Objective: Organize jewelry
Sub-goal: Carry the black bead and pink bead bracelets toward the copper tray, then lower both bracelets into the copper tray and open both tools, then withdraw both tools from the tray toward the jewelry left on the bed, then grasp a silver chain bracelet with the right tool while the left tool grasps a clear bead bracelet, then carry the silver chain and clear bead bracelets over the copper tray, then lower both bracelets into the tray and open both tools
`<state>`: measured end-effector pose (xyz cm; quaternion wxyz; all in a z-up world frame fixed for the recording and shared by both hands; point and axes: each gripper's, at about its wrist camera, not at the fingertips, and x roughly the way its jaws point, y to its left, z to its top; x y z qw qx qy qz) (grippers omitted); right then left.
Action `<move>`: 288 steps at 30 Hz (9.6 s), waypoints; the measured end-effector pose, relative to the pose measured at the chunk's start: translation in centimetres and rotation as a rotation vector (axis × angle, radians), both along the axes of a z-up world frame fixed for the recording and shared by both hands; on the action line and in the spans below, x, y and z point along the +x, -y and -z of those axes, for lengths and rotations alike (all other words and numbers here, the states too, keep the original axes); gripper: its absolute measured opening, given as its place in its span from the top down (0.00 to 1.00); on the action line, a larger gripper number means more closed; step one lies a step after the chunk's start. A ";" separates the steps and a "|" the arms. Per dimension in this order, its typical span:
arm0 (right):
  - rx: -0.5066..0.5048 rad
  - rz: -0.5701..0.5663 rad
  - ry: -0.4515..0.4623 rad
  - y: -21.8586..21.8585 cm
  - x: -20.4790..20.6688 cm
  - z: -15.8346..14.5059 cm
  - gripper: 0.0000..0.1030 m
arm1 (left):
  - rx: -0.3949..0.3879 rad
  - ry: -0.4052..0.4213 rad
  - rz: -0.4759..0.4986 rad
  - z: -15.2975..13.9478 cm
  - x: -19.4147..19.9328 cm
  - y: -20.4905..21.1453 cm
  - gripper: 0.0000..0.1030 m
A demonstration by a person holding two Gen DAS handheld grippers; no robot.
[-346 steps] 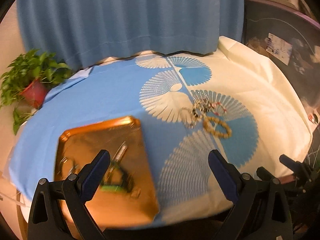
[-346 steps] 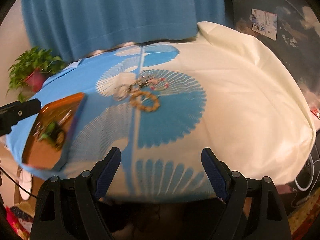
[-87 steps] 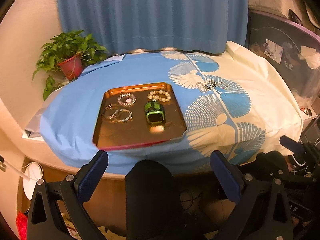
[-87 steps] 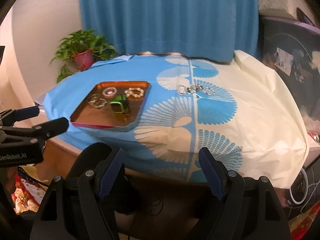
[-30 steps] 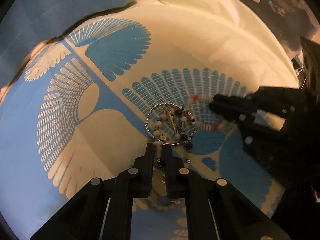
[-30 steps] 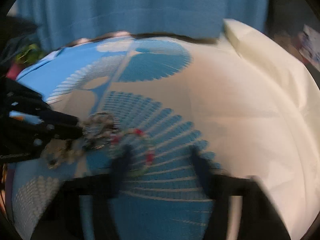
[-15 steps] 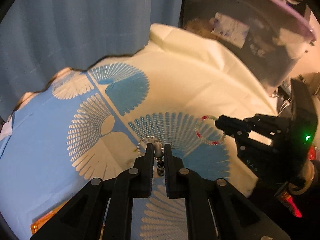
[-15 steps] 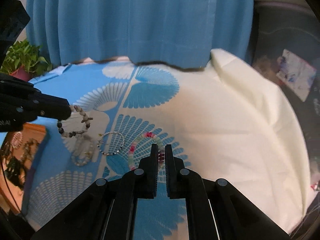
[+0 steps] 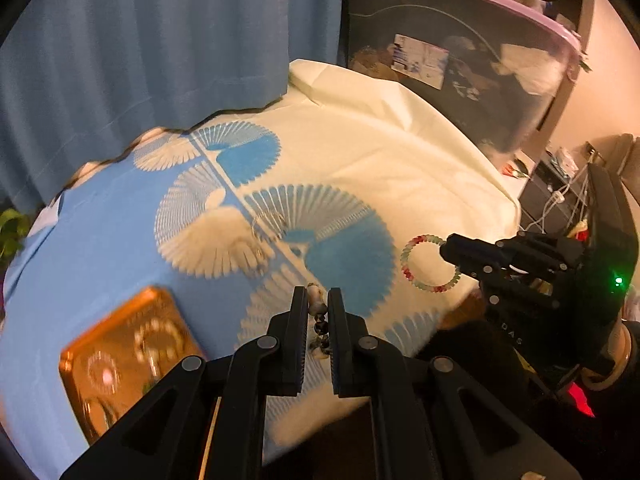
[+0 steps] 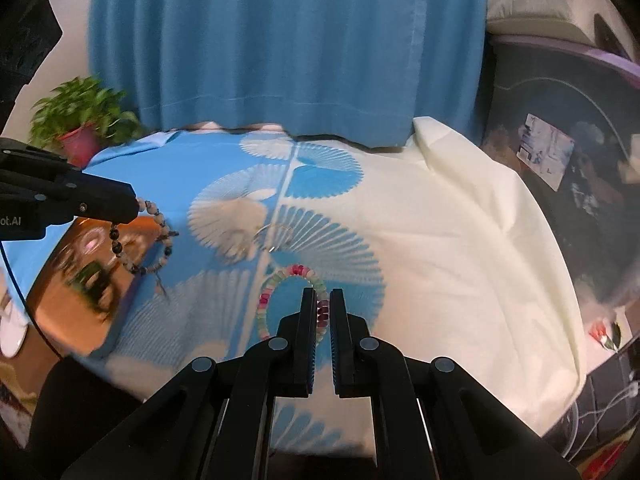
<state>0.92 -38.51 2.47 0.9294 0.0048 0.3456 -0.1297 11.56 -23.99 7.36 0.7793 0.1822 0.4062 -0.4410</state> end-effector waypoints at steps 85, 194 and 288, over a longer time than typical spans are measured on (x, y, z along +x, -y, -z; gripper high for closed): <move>-0.026 -0.306 -0.125 -19.7 15.0 4.9 0.94 | -0.056 -0.003 -0.476 8.9 8.7 -21.1 0.93; 0.041 -0.139 -0.167 3.5 23.5 12.5 0.97 | 0.147 -0.140 -0.170 15.2 17.2 7.2 0.97; 0.035 -0.477 -0.155 -28.7 14.7 6.2 0.94 | 0.054 0.061 -0.644 9.7 7.4 -25.3 0.68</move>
